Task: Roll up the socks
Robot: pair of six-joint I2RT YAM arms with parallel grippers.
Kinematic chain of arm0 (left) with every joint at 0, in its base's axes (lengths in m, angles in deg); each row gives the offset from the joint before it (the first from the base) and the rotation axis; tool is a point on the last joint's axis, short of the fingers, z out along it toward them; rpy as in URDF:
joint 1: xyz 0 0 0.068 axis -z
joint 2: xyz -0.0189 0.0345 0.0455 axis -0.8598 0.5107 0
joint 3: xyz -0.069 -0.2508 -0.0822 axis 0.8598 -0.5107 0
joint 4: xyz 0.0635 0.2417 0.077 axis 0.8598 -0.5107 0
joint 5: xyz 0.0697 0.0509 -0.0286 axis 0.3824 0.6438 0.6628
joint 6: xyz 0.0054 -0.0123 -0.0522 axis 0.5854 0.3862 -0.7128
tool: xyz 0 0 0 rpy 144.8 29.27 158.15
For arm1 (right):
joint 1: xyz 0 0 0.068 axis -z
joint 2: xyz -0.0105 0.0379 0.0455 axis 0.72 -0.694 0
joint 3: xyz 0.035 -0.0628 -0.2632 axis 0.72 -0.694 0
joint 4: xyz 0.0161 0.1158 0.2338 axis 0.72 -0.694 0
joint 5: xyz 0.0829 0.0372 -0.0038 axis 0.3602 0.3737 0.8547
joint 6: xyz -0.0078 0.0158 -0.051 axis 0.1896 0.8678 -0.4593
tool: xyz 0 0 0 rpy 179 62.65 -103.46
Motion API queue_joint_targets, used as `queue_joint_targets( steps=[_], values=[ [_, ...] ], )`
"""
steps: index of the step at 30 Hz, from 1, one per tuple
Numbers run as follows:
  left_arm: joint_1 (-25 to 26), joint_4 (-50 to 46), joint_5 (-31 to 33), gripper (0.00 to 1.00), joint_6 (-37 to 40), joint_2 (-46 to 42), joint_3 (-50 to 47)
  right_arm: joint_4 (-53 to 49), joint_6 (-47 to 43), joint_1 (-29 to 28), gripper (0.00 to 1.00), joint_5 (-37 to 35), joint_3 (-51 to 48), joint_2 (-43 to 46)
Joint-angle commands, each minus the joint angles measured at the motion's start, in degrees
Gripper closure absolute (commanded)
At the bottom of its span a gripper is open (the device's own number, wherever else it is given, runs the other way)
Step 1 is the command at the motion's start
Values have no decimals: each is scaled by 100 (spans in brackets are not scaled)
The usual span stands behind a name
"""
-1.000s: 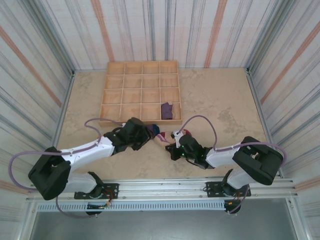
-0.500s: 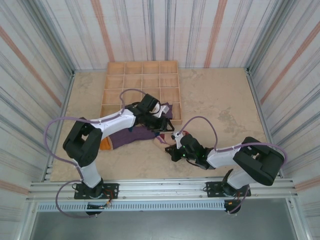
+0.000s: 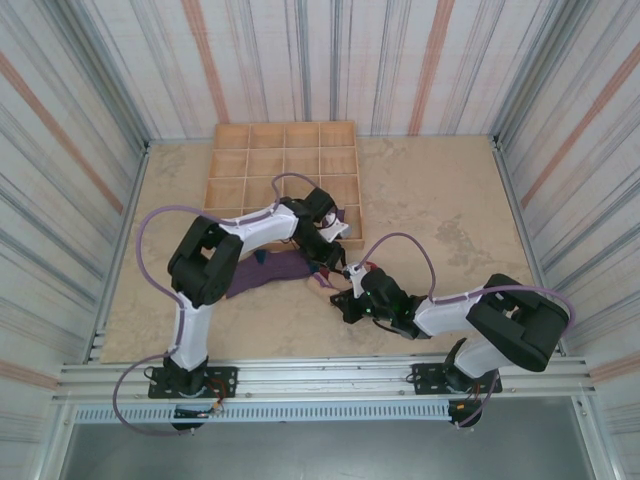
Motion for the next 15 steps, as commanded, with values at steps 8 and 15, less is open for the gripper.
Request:
queue_joint_targets(
  steps=[8, 15],
  values=[
    [22, -628, 139, 47, 636, 119, 211, -1059, 131, 116, 100, 235, -159, -290],
    [121, -836, 66, 50, 660, 454, 422, -1022, 133, 145, 100, 288, -115, -388]
  ],
)
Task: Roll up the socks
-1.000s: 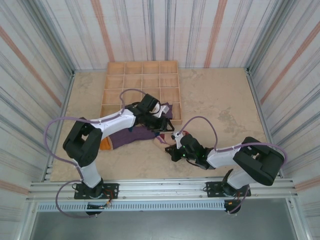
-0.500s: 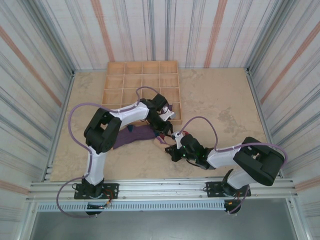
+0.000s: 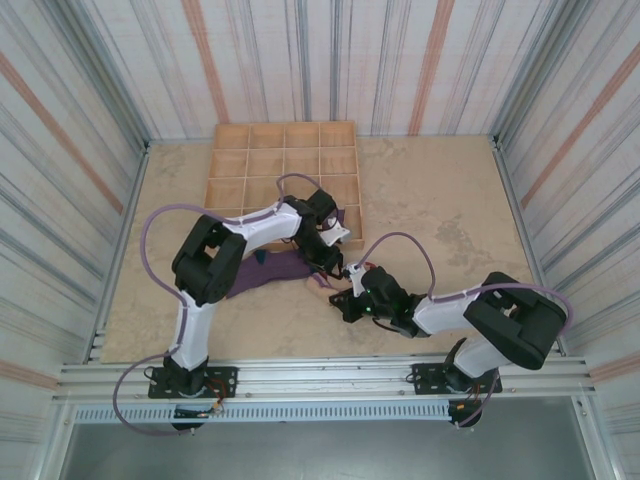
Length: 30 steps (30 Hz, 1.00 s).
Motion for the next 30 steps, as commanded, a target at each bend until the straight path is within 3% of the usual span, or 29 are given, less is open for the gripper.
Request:
queue_joint_targets(
  steps=[1, 4, 15, 24, 30],
  values=[
    [86, -290, 9, 54, 43, 307, 202, -1059, 110, 39, 100, 58, -170, -274],
    [67, -266, 238, 67, -181, 418, 239, -1102, 115, 48, 100, 64, -181, -221],
    [-189, 338, 539, 100, -1220, 73, -293, -1536, 475, 262, 100, 213, -295, 594],
    [-537, 1537, 630, 100, -2514, -786, -1631, -1640, 1155, 1025, 100, 810, -499, 926],
    [-437, 1730, 430, 100, -2622, -720, -1660, -1975, 1065, 1328, 100, 1218, -97, 441]
  ],
)
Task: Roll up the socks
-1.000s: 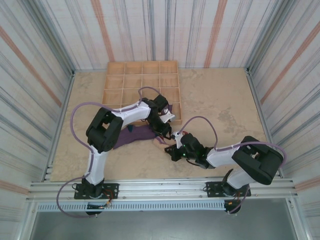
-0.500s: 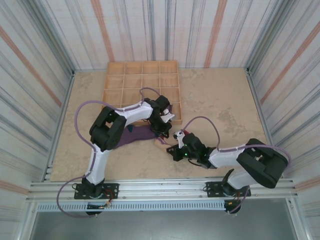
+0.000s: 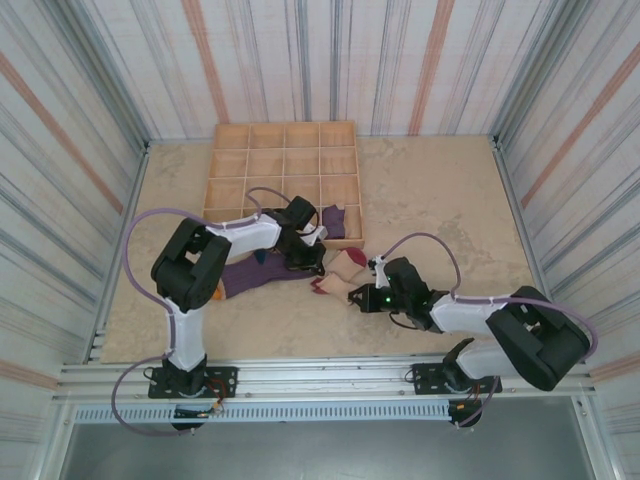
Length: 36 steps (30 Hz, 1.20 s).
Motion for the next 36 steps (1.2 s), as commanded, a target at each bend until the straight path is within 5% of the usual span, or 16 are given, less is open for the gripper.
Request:
queue_joint_targets(
  steps=[1, 5, 12, 18, 27, 31, 36],
  values=[
    [-4, 131, 276, 100, -207, 84, -52, -847, 101, 65, 100, 249, 150, -423],
    [0, 126, 312, 98, -176, 85, -4, -755, 83, 75, 100, 347, 285, -641],
    [-4, -64, 302, 52, -82, -174, 96, -1386, 131, 555, 100, 883, 726, -1329],
    [-15, -441, 454, 35, 71, -829, 309, -1556, 251, 620, 100, 1135, 961, -1794],
    [-241, -1162, 1154, 29, 305, -1499, 561, -2659, 217, 620, 100, 958, 1550, -1780],
    [-281, -803, 696, 29, -75, -1910, 184, -2991, 222, 620, 100, 933, 1807, -1879],
    [270, -495, 972, 27, -780, -2263, -383, -3345, 244, 628, 100, 862, 2106, -1878]
  ],
)
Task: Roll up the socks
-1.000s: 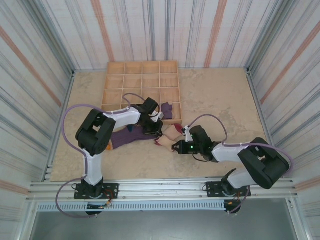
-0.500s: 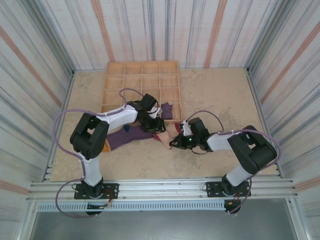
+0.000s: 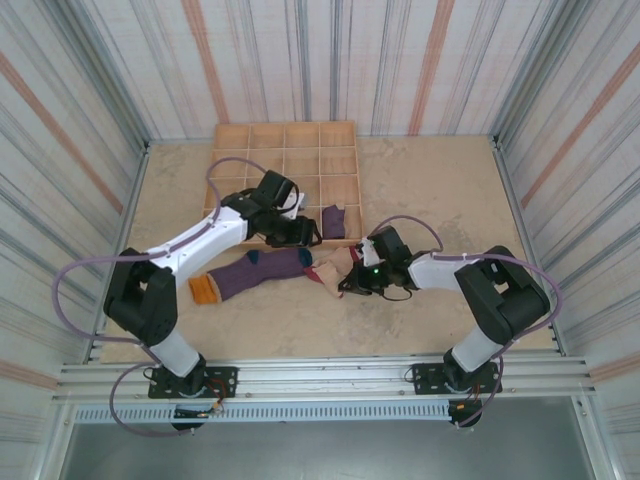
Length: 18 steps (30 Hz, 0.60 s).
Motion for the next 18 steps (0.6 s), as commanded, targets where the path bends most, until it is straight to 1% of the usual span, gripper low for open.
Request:
queue_joint_targets(
  steps=[1, 3, 6, 9, 13, 18],
  values=[
    [397, 302, 69, 27, -734, -268, -490, -1182, 99, 11, 100, -557, 17, -236],
    [568, 756, -17, 27, -1147, -292, -838, -1294, 71, 13, 100, -586, 115, -226],
    [783, 1240, 185, 27, -1603, -251, -1202, -1390, 37, 15, 100, -612, 225, -222],
    [805, 1567, 227, 25, -1983, -132, -1458, -1393, 38, 12, 100, -623, 279, -213],
    [777, 2544, 248, 20, -2669, -224, -2050, -1353, 45, 9, 100, -625, 320, -216],
    [864, 3404, 622, 18, -3635, -246, -2490, -1223, 121, 12, 100, -593, 310, -271]
  ],
)
